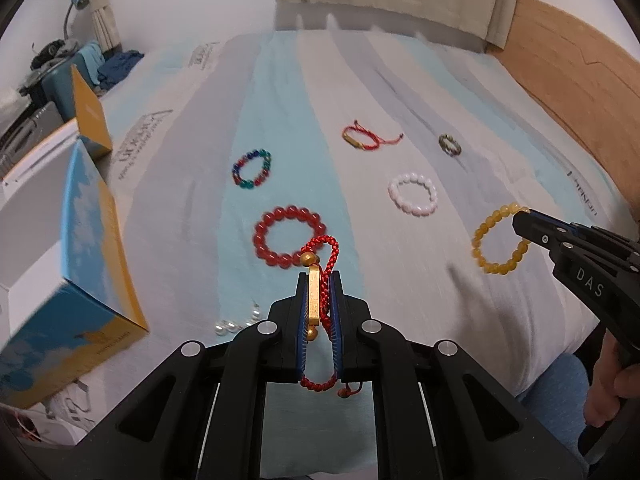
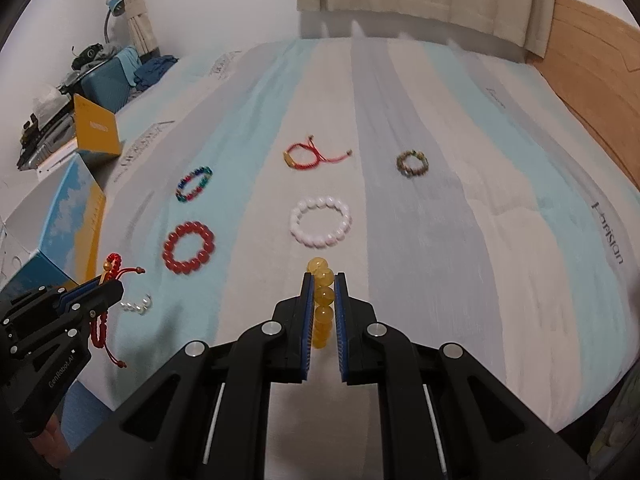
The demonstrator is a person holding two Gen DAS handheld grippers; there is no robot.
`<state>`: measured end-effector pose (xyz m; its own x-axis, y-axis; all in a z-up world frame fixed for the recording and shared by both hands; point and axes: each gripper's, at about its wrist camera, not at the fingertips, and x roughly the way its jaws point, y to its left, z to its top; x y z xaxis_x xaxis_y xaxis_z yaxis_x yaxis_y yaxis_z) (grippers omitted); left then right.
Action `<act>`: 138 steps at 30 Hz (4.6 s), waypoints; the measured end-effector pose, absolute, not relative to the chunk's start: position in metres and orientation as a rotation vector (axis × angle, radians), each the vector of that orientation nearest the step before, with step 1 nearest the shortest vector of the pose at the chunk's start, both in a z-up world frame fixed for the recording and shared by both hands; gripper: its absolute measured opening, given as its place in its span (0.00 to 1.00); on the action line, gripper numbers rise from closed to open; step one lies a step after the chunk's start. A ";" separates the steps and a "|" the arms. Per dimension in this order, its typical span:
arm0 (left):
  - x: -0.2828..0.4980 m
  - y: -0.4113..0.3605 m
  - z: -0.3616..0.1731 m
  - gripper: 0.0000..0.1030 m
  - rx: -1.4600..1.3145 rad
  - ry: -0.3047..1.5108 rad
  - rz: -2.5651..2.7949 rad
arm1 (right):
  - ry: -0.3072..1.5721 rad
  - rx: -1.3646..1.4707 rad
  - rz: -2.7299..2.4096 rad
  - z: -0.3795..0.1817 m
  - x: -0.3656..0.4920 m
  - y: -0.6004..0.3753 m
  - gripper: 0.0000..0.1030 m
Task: Organize jewelry
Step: 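Carry both bracelets into the white box and open both tools to release, then withdraw both open tools from the box back over the bed, then grasp the pearl earring with left tool while right tool grasps white bead bracelet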
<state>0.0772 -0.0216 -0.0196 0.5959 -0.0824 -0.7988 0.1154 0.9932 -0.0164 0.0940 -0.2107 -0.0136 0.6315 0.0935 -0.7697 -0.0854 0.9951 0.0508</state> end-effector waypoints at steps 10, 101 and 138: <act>0.081 0.022 0.020 0.08 0.006 0.884 -0.071 | 0.820 -0.025 0.143 0.026 0.104 -0.169 0.09; 0.089 0.073 -0.008 0.94 0.042 0.879 0.115 | 0.897 -0.144 0.186 0.005 0.189 -0.119 0.88; 0.119 0.023 -0.123 0.59 0.017 1.024 -0.052 | 1.133 -0.027 0.127 -0.114 0.258 -0.194 0.75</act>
<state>0.1185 0.0229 -0.1229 0.5192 -0.0355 -0.8539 0.0518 0.9986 -0.0100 0.2579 -0.1943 -0.1138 0.4175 0.0875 -0.9045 -0.1147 0.9925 0.0431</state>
